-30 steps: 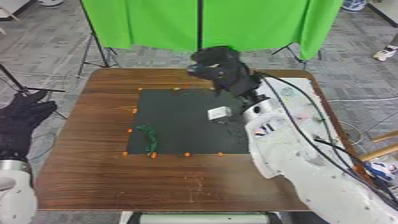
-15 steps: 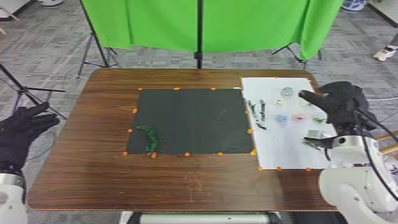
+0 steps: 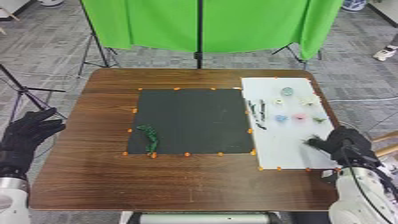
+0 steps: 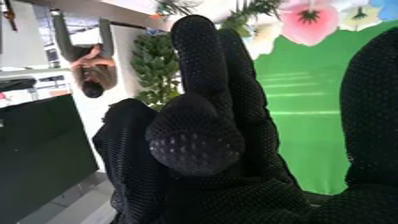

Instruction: Arrange flowers

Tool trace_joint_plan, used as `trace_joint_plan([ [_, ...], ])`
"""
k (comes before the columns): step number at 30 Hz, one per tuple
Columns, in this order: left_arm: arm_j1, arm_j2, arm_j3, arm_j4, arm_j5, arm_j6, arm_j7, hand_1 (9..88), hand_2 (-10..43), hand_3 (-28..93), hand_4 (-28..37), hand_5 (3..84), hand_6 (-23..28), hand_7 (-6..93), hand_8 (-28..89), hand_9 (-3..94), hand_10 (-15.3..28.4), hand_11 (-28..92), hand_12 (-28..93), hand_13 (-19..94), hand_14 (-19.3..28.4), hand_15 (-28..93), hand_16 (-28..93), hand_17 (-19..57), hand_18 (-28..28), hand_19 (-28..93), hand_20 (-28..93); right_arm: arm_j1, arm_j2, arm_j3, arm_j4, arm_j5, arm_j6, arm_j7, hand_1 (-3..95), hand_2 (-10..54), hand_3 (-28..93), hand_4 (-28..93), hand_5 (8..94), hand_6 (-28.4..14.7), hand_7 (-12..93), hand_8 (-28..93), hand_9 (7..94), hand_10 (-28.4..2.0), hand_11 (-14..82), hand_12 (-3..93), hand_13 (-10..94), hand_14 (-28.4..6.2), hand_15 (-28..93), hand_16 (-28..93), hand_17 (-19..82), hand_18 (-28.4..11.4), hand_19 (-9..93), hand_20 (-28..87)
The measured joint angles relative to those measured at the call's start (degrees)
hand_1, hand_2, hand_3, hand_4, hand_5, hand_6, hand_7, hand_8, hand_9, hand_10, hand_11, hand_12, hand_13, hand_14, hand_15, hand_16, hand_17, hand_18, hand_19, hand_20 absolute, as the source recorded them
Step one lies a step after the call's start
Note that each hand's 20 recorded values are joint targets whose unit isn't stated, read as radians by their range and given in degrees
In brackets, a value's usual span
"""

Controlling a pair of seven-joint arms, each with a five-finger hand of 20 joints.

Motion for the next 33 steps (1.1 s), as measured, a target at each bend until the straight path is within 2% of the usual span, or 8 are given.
trace_joint_plan([
  [12, 0.0, -0.2, -0.02, -0.42, 0.55, -0.8, -0.61, 19.2, 29.1, 63, -28.3, 49.8, 6.5, 9.3, -5, 52.3, 16.2, 19, 11, 44, 19.9, 24, -2, 14.2, 15.3, 21, 20, 0.8, 1.0, -3.0, 2.5, 0.0, 0.3, 0.2, 44.6, -9.5, 62, -25, 69.4, -4.2, 25, -7, 79.0, -12.9, 34.6, 27.5, 89, -2.4, 67, 28, 65, -15.0, 93, 62],
  [13, 0.0, -0.22, -0.01, -0.43, 0.6, -0.85, -0.69, 19.2, 28.9, 63, -28.3, 49.8, 6.5, 9.3, -5, 52.3, 16.2, 19, 11, 44, 20.0, 23, -2, 14.2, 15.3, 21, 20, 1.2, 1.1, -3.3, 2.7, -0.1, 0.7, 0.3, 47.6, -9.5, 60, -24, 70.7, -4.1, 26, 1, 80.3, -12.8, 35.5, 27.5, 90, -2.0, 67, 28, 65, -14.8, 93, 61],
  [14, 0.0, -0.24, 0.0, -0.44, 0.65, -0.9, -0.75, 19.1, 28.8, 63, -28.3, 49.7, 6.5, 9.3, -5, 52.3, 16.1, 19, 11, 44, 20.1, 23, -2, 14.2, 15.3, 21, 20, 1.7, 1.1, -3.8, 3.0, -0.2, 1.2, 0.4, 54.0, -9.5, 50, -20, 72.2, -4.1, 27, 12, 82.2, -12.5, 36.6, 29.0, 92, -1.5, 65, 29, 67, -14.4, 93, 61],
  [15, 0.0, -0.24, 0.01, -0.44, 0.68, -0.92, -0.79, 19.0, 28.6, 63, -28.3, 49.7, 6.4, 9.3, -5, 52.2, 16.1, 19, 11, 44, 20.1, 24, -2, 14.2, 15.3, 21, 20, 2.3, 1.1, -4.3, 3.4, -0.4, 2.3, 0.5, 63.0, -9.5, 26, -2, 73.0, -4.0, 27, 15, 83.0, -12.3, 37.9, 28.0, 93, -1.2, 65, 29, 67, -14.5, 93, 59],
  [16, 0.0, -0.26, 0.01, -0.44, 0.7, -0.94, -0.8, 18.9, 28.4, 63, -28.3, 49.7, 6.5, 9.3, -5, 52.2, 16.1, 19, 11, 44, 20.1, 24, -2, 14.1, 15.3, 21, 20, 2.8, 1.1, -4.9, 3.8, -0.5, 3.7, 0.5, 78.9, -9.5, -10, 24, 75.2, -3.1, 32, 17, 85.3, -11.4, 39.5, 31.5, 93, -0.9, 65, 28, 69, -13.9, 93, 60],
  [18, 0.0, -0.27, 0.02, -0.45, 0.7, -0.97, -0.81, 18.9, 27.9, 63, -28.3, 49.6, 6.5, 9.3, -5, 52.2, 16.1, 19, 11, 44, 20.1, 24, -2, 14.0, 15.3, 21, 20, 3.5, 1.2, -5.9, 4.5, -0.5, 7.5, 0.5, 88.0, -9.5, -27, 38, 77.0, -2.3, 36, 17, 87.4, -10.7, 41.9, 33.7, 94, -0.3, 66, 27, 71, -13.6, 93, 60],
  [22, 0.0, -0.27, 0.03, -0.45, 0.7, -0.98, -0.82, 19.0, 27.2, 64, -28.3, 49.6, 6.5, 9.2, -5, 52.2, 16.1, 19, 11, 44, 20.2, 24, -2, 13.9, 15.3, 21, 20, 3.6, 1.2, -6.7, 5.4, -0.3, 13.2, 0.5, 90.0, -9.5, -28, 41, 77.5, -2.4, 37, 17, 87.8, -10.8, 43.7, 33.6, 94, 0.0, 68, 26, 71, -13.3, 93, 60],
  [33, 0.0, -0.27, 0.05, -0.48, 0.7, -1.08, -0.81, 19.0, 26.5, 64, -28.3, 49.6, 6.6, 9.1, -5, 52.1, 16.1, 19, 11, 44, 20.2, 24, -2, 13.9, 15.3, 21, 20, 2.7, 2.0, -4.9, 2.2, 0.9, 13.3, 0.4, 90.6, -9.5, -28, 45, 76.8, -3.2, 39, 17, 87.3, -11.1, 45.7, 33.4, 94, 0.4, 68, 25, 72, -12.7, 93, 60],
])
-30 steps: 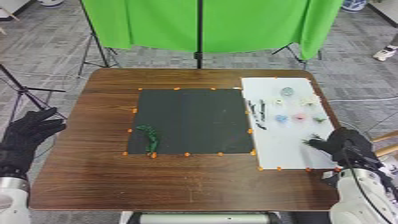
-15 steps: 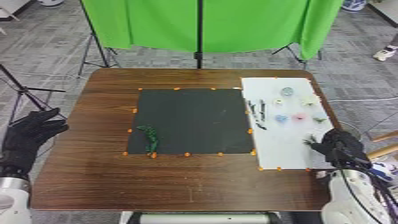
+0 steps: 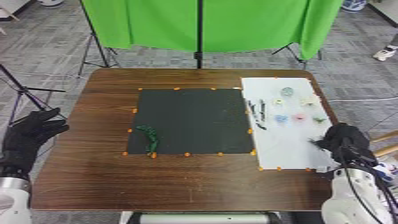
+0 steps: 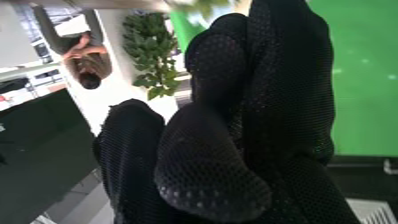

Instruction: Arrange flowers

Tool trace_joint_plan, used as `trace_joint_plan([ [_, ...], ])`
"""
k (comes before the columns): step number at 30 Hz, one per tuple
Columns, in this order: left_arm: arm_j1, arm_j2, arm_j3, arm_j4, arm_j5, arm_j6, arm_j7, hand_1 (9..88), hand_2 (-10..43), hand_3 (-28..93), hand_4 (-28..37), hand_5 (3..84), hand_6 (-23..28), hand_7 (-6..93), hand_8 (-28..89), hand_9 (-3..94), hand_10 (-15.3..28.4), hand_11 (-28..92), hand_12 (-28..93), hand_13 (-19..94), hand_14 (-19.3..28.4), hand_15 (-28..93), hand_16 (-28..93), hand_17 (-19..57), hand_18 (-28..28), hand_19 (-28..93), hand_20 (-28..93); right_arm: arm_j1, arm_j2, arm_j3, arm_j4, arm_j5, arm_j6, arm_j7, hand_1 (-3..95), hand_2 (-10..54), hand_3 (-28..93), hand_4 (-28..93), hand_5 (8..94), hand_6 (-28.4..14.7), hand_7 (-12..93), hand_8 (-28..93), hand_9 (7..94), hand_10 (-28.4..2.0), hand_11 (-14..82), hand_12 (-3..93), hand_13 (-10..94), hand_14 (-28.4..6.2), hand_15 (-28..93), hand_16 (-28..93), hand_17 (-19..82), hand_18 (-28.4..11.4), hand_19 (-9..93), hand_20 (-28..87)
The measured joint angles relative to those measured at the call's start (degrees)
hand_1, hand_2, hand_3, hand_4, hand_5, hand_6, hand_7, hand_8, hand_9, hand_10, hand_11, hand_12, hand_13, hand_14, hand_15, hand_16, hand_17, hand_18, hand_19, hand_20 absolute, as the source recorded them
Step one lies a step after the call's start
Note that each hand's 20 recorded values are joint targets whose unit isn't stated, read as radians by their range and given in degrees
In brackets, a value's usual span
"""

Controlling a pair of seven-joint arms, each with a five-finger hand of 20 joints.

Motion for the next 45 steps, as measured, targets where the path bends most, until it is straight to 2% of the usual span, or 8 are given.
trace_joint_plan([
  [7, 0.0, 0.02, -0.06, -0.07, 0.01, -0.06, 0.0, 19.1, 25.8, 64, -28.3, 49.5, 6.6, 9.1, -5, 52.1, 16.2, 19, 11, 44, 20.1, 24, -2, 13.8, 15.4, 21, 20, -0.3, 1.4, 3.2, -4.8, 2.2, -3.4, -0.6, 80.4, -9.5, -28, 49, 74.6, -3.8, 32, 18, 84.0, -12.1, 41.8, 28.9, 94, -0.8, 63, 31, 69, -13.1, 93, 60],
  [10, 0.0, 0.02, -0.14, -0.24, 0.06, -0.14, -0.02, 19.2, 25.4, 64, -28.3, 49.4, 6.6, 9.1, -5, 52.0, 16.2, 19, 11, 44, 20.1, 24, -2, 13.7, 15.4, 21, 20, -0.6, 3.0, 5.7, -5.5, 4.4, -10.4, -0.8, 45.3, -9.5, 51, -4, 72.8, -4.9, 24, 0, 82.0, -13.9, 35.3, 27.0, 92, -1.9, 61, 32, 67, -13.1, 93, 59],
  [11, 0.0, 0.02, -0.18, -0.28, 0.08, -0.16, -0.04, 19.2, 25.3, 64, -28.3, 49.4, 6.6, 9.1, -5, 52.0, 16.2, 19, 11, 44, 20.1, 24, -2, 13.7, 15.4, 21, 20, -1.0, 3.7, 7.1, -6.0, 5.7, -13.6, -0.8, 39.3, -9.5, 59, -10, 71.1, -5.3, 22, -5, 80.9, -14.8, 31.7, 26.1, 92, -2.5, 61, 32, 66, -13.1, 93, 58],
  [16, 0.2, 0.02, -0.6, -0.51, 0.15, -0.24, -0.12, 19.6, 24.9, 64, -28.3, 49.3, 6.6, 9.0, -5, 51.9, 16.1, 19, 11, 44, 20.1, 24, -1, 13.7, 15.4, 21, 20, -3.7, 6.8, 15.1, -10.1, 11.0, -29.7, 1.1, 32.0, -9.5, 57, -11, 67.1, -7.7, 13, -5, 78.4, -17.6, 23.8, 24.8, 91, -3.7, 60, 32, 65, -13.0, 93, 57],
  [24, 0.6, 0.02, -0.85, -0.72, 0.29, -0.58, -0.24, 19.8, 24.3, 64, -28.3, 49.1, 6.7, 8.8, -5, 51.8, 16.2, 19, 11, 44, 20.0, 23, -1, 13.5, 15.5, 21, 20, -0.1, 8.2, 16.1, -11.4, 15.3, -44.9, 6.9, 31.8, -9.5, 54, -12, 66.3, -9.5, 10, -5, 79.7, -17.4, 20.4, 23.2, 91, -3.9, 59, 32, 65, -12.2, 93, 54],
  [36, 0.6, 0.02, -0.85, -0.74, 0.46, -1.05, -0.42, 20.0, 23.7, 64, -28.3, 49.0, 6.6, 8.8, -5, 51.7, 16.3, 19, 11, 44, 20.0, 23, -1, 13.4, 15.5, 21, 20, 1.5, 8.4, 10.6, -6.1, 15.5, -44.0, 7.0, 32.8, -9.5, 52, -12, 66.9, -9.9, 10, -4, 80.8, -17.3, 20.1, 22.3, 92, -3.6, 57, 32, 66, -11.3, 93, 51],
  [44, 0.6, -0.01, -0.84, -0.75, 0.55, -1.11, -0.52, 20.3, 23.4, 64, -28.3, 49.0, 6.7, 8.7, -5, 51.7, 16.2, 19, 11, 44, 20.0, 23, -1, 13.4, 15.5, 21, 20, 1.5, 8.4, 8.2, -4.5, 15.1, -42.1, 7.1, 44.5, -9.5, 56, -16, 74.7, -7.7, 17, -5, 88.8, -14.9, 27.0, 23.6, 94, -2.3, 58, 29, 69, -9.7, 93, 47],
  [45, 0.6, -0.01, -0.84, -0.75, 0.55, -1.11, -0.52, 20.4, 23.4, 64, -28.3, 49.0, 6.7, 8.7, -5, 51.7, 16.2, 19, 11, 44, 20.0, 23, -1, 13.4, 15.5, 21, 20, 1.5, 8.4, 8.0, -4.4, 15.0, -41.2, 7.1, 47.6, -9.5, 55, -16, 77.4, -7.0, 19, 2, 90.2, -13.9, 29.1, 24.0, 94, -2.1, 59, 27, 70, -9.6, 93, 46],
])
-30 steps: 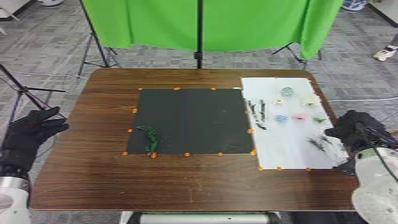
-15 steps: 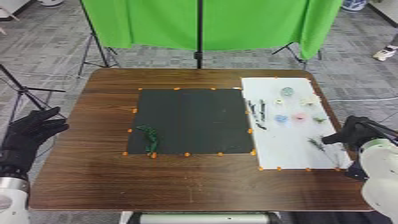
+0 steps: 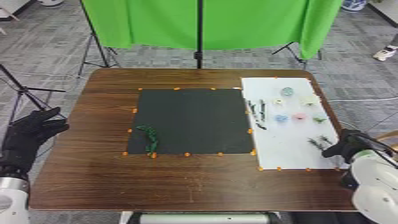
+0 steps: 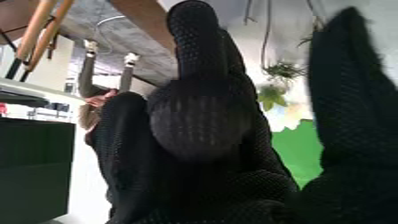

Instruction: Arrange flowers

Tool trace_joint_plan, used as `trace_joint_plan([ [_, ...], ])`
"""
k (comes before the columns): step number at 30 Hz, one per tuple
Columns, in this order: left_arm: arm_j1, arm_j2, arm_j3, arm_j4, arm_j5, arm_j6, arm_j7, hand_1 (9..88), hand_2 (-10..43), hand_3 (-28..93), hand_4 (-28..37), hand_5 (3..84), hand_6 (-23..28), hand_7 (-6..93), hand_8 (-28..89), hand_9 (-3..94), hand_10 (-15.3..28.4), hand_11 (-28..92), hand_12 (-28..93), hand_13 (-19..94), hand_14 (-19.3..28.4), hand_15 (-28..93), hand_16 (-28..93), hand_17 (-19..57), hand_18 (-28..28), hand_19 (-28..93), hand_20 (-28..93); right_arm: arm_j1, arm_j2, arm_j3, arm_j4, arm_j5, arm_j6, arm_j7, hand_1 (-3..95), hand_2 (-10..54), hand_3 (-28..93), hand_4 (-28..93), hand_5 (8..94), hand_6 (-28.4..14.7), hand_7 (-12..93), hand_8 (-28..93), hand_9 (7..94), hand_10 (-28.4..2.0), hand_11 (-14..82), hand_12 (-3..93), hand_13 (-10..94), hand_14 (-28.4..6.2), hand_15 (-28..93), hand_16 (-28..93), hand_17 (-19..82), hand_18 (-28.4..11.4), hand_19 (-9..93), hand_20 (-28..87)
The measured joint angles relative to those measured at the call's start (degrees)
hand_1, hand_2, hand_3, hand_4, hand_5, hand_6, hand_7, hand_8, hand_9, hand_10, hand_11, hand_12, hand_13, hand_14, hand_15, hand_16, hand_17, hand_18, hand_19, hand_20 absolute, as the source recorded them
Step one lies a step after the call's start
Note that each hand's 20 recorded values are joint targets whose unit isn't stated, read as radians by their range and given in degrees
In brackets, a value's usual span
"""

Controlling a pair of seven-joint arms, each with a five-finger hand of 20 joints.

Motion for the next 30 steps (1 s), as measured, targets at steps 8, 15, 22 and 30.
trace_joint_plan([
  [8, 0.0, 0.0, 0.02, 0.0, 0.04, -0.13, -0.04, 20.6, 23.2, 64, -28.3, 49.0, 6.8, 8.6, -5, 51.7, 16.2, 19, 11, 44, 20.0, 23, -1, 13.4, 15.5, 21, 20, -0.3, 0.0, -0.8, 0.6, 2.0, 5.9, -0.9, 63.9, -9.5, 46, -8, 84.7, -5.3, 24, 20, 93.7, -12.1, 37.7, 23.5, 94, -1.1, 65, 21, 74, -9.6, 93, 44],
  [15, 0.0, 0.0, 0.01, -0.01, 0.04, -0.24, -0.09, 20.4, 23.1, 64, -28.3, 49.0, 6.8, 8.6, -5, 51.6, 16.2, 19, 11, 44, 19.9, 23, -1, 13.3, 15.5, 21, 20, -2.1, -0.1, 2.0, -0.1, 5.6, 12.2, -2.3, 63.9, -9.5, 48, -8, 84.9, -6.0, 24, 22, 93.7, -11.8, 40.5, 23.0, 94, -0.4, 67, 20, 75, -9.2, 93, 45],
  [22, 0.3, 0.0, -0.4, -0.19, 0.04, -0.29, -0.13, 20.3, 22.9, 64, -28.3, 49.0, 6.9, 8.5, -5, 51.6, 16.3, 19, 11, 43, 20.0, 23, -1, 13.2, 15.4, 20, 20, -3.3, -1.0, 5.1, -5.5, 6.5, 19.5, -3.3, 63.9, -9.5, 49, -7, 85.0, -6.3, 25, 21, 93.7, -11.8, 41.1, 22.4, 94, -0.3, 68, 19, 76, -8.9, 93, 45],
  [30, 1.2, -0.01, -1.6, -0.92, 0.04, -0.29, -0.24, 20.6, 22.6, 64, -28.3, 48.9, 6.9, 8.4, -5, 51.5, 16.2, 19, 11, 43, 20.0, 23, -1, 13.2, 15.4, 20, 20, 9.1, -1.5, -9.5, -7.9, 8.5, 20.6, -4.8, 64.3, -9.5, 48, -7, 85.0, -6.6, 25, 21, 93.7, -12.0, 41.1, 22.2, 94, -0.5, 68, 19, 76, -8.1, 93, 44],
])
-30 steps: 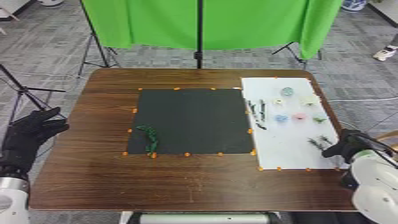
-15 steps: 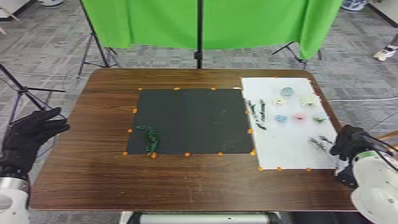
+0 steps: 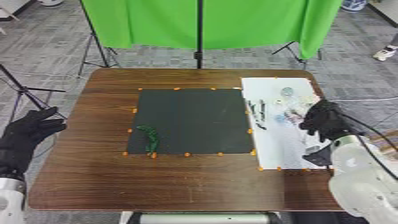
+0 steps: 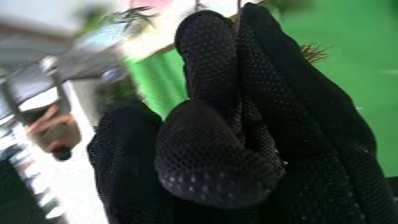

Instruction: Arrange flowers

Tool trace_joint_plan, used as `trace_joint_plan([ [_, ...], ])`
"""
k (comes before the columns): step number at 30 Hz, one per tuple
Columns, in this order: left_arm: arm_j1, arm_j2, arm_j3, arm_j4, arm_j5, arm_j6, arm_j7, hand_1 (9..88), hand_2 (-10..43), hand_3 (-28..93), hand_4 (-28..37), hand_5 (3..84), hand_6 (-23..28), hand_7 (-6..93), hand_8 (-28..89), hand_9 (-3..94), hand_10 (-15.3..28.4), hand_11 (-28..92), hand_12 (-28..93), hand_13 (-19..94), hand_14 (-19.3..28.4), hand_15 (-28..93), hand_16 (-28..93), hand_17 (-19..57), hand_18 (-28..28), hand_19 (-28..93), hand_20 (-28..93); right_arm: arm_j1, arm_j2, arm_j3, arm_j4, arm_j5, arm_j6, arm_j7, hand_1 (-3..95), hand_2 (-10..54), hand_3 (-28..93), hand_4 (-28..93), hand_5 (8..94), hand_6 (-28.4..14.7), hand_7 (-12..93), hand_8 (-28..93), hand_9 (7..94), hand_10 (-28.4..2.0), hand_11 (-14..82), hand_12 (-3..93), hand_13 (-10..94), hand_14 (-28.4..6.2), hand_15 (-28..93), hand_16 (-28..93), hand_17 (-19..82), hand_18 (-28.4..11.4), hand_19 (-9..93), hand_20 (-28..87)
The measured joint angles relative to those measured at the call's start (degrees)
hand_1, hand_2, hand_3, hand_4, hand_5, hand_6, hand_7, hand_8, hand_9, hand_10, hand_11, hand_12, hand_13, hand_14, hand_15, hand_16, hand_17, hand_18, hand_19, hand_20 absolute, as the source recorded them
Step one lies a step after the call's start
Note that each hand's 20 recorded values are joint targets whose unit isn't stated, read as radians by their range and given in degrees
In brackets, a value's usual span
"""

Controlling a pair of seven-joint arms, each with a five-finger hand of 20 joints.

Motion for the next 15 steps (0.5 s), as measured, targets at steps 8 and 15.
trace_joint_plan([
  [8, 1.2, 0.04, -1.1, -0.67, 0.0, 0.01, -0.32, 20.7, 22.6, 64, -28.3, 48.8, 7.0, 8.3, -5, 51.4, 16.2, 19, 11, 43, 20.0, 23, -1, 13.2, 15.3, 20, 20, 18.8, -4.6, -21.7, 3.7, 1.4, -1.2, -2.1, 64.5, -9.5, 48, -7, 84.9, -6.7, 25, 21, 93.7, -12.0, 41.1, 22.1, 94, -0.6, 68, 19, 76, -7.5, 93, 43],
  [15, 1.4, 0.25, -1.2, -0.78, 0.04, 0.01, -0.4, 20.7, 22.6, 64, -28.3, 48.8, 7.0, 8.3, -5, 51.3, 16.2, 19, 11, 43, 20.0, 23, -1, 13.2, 15.3, 20, 20, 32.1, -12.4, -35.8, 10.2, 3.3, -1.5, -3.5, 64.7, -9.5, 48, -7, 84.9, -6.9, 25, 22, 93.7, -12.2, 41.3, 22.0, 94, -0.5, 68, 19, 77, -7.1, 93, 42],
])
